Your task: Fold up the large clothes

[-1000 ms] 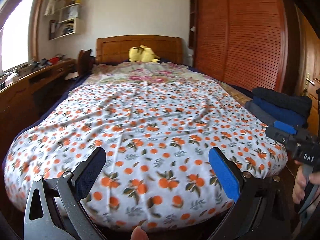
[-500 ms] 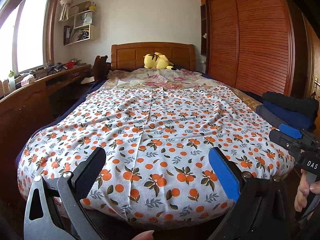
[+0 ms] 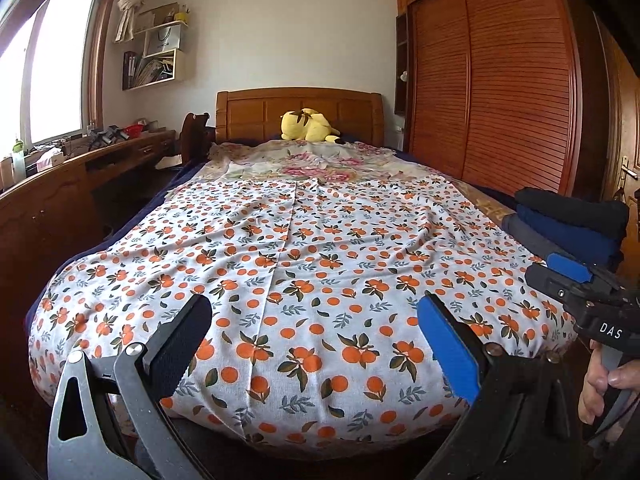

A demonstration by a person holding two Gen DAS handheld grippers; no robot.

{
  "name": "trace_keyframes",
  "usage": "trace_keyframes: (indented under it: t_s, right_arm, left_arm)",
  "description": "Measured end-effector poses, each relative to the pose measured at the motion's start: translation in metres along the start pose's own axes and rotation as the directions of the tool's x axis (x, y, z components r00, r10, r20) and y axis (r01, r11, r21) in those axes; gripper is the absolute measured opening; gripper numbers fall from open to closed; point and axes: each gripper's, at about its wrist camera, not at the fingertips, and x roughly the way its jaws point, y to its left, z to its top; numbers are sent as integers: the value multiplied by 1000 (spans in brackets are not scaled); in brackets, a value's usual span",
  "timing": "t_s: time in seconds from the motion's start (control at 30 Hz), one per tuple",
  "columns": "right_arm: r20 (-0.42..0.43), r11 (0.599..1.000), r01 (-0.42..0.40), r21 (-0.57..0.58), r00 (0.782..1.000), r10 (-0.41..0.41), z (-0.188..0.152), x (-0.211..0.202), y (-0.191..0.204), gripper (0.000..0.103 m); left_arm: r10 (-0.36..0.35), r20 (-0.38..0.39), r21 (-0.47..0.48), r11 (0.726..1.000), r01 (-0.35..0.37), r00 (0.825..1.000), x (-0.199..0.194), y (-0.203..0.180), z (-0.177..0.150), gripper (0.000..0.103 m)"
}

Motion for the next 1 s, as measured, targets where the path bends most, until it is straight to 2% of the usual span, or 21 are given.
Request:
trace_keyframes:
  t_s: [1.0]
  right_arm:
    - [2,1000,4,7,1000,-4,0,3,4,79]
  left_arm:
    - [-20,1,4,1000,20,1000,-3,-3,-2,103]
